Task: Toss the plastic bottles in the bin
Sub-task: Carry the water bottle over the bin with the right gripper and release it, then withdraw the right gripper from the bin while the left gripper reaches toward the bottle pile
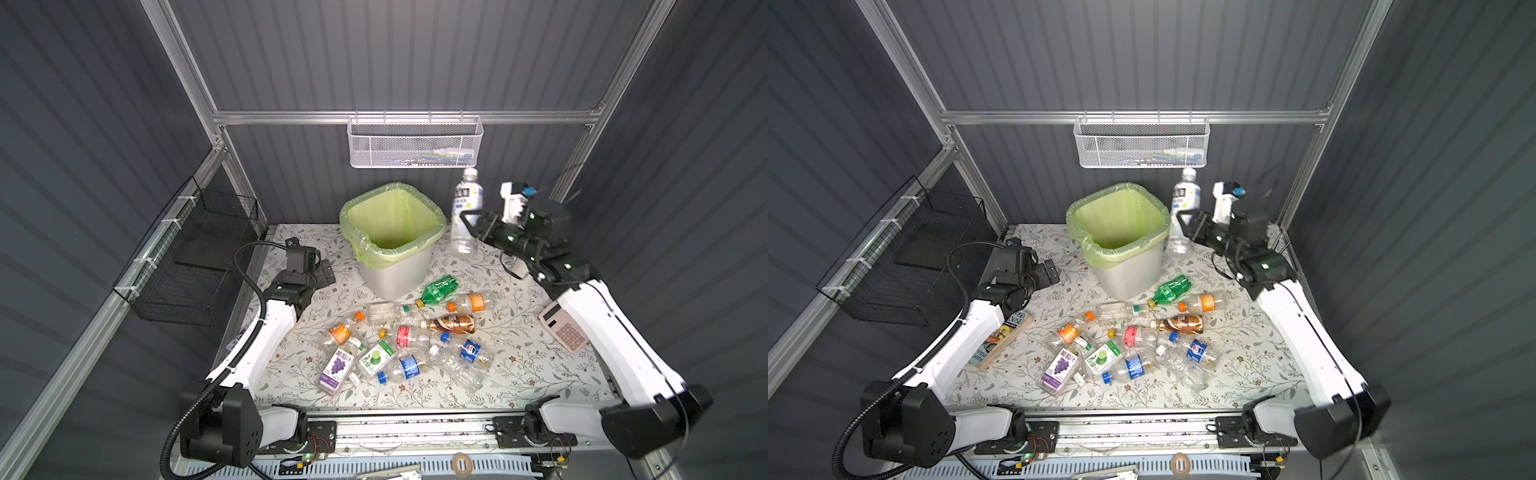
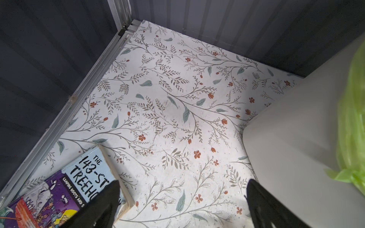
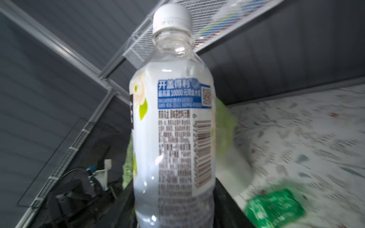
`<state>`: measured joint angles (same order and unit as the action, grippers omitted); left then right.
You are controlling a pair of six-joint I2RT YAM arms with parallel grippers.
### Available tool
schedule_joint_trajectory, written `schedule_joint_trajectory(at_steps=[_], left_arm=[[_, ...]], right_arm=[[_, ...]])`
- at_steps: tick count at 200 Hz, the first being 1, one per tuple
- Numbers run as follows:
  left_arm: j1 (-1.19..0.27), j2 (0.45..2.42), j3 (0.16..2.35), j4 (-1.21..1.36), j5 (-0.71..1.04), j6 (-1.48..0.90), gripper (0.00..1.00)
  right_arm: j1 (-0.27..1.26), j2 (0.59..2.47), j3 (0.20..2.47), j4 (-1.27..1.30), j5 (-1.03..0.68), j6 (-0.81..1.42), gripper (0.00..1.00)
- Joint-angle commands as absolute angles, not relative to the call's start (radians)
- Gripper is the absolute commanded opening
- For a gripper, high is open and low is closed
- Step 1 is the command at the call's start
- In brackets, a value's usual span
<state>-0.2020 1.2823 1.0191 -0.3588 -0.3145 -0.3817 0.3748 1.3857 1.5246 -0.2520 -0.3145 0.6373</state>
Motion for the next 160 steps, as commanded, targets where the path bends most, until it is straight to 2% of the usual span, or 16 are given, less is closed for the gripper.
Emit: schedule_joint_trajectory(at_steps=[1, 22, 34, 60, 93, 141, 160], left_arm=[[-0.198, 1.266, 1.010, -0.381, -0.324, -0.365, 1.00], [-0.198, 1.279, 1.027, -0.417, -0.327, -0.354, 1.00], [-0.198, 1.277, 1.034, -0.433, -0.332, -0.347, 1.00], [-0.198, 1.253, 1.035, -0.452, -0.347, -0.339, 1.00], [-0.200, 1.198, 1.028, -0.452, -0.320, -0.333, 1.00], [-0.226, 1.140, 1.061, -0.585, -0.335, -0.336, 1.00], [-0.305, 1.154, 1.093, -0.686, -0.432, -0.346, 1.00]], right_arm=[[0.457, 1.574, 1.763, -0.280, -0.474, 0.608, 0.57], [0.471, 1.740, 1.968, -0.425, -0.459, 0.595, 0.69], [0.469, 1.769, 2.006, -0.444, -0.395, 0.585, 0.86], [0.467, 1.752, 2.029, -0.447, -0.275, 0.534, 0.98], [0.450, 1.654, 1.952, -0.440, -0.173, 0.475, 0.99], [0.372, 1.417, 1.581, -0.264, -0.141, 0.517, 0.99], [0.324, 1.329, 1.419, -0.207, -0.140, 0.553, 0.99]])
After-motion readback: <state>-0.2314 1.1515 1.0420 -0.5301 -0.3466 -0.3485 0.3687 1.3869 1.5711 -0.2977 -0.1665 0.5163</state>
